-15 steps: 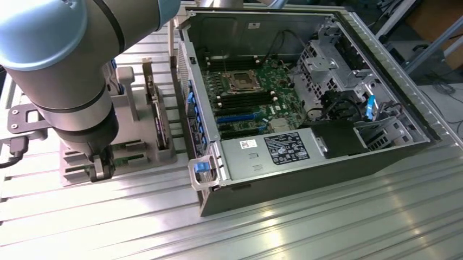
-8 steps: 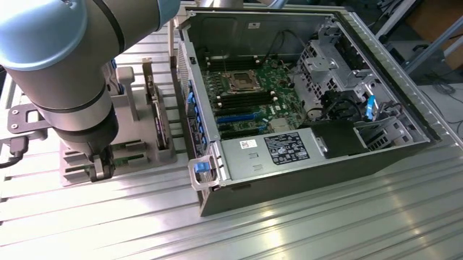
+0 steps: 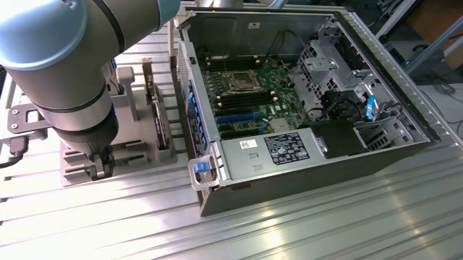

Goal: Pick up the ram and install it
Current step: 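Pick up the ram and move it above insertion slot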

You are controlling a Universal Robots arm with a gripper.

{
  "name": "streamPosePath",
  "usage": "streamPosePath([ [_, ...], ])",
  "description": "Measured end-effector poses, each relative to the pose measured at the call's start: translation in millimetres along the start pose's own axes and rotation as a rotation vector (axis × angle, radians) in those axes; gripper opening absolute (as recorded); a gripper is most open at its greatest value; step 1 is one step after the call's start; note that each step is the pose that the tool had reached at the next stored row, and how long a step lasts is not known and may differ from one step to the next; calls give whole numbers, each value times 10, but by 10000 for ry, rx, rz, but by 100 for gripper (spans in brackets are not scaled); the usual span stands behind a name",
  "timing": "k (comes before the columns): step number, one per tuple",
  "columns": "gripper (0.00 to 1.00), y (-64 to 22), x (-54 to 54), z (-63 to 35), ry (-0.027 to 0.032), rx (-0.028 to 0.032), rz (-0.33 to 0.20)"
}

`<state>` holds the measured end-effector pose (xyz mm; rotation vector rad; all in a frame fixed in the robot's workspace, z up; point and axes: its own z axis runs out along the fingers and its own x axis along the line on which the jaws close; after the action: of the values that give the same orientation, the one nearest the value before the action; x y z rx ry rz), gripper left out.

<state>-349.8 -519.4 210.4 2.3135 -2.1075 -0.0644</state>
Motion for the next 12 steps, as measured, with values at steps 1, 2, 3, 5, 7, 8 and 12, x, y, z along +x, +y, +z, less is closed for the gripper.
streamPosePath([
  [1, 12, 0, 0, 0, -1, 1, 0],
  [2, 12, 0, 0, 0, 0, 2, 0],
  [3, 12, 0, 0, -8, 0, 3, 0],
  [5, 12, 2, -1, -51, 2, 1, 0],
  [7, 12, 3, -2, -89, 2, 0, 0],
  [8, 12, 4, -3, -106, 2, 0, 0],
  [12, 12, 5, -6, -157, 3, 0, 0],
])
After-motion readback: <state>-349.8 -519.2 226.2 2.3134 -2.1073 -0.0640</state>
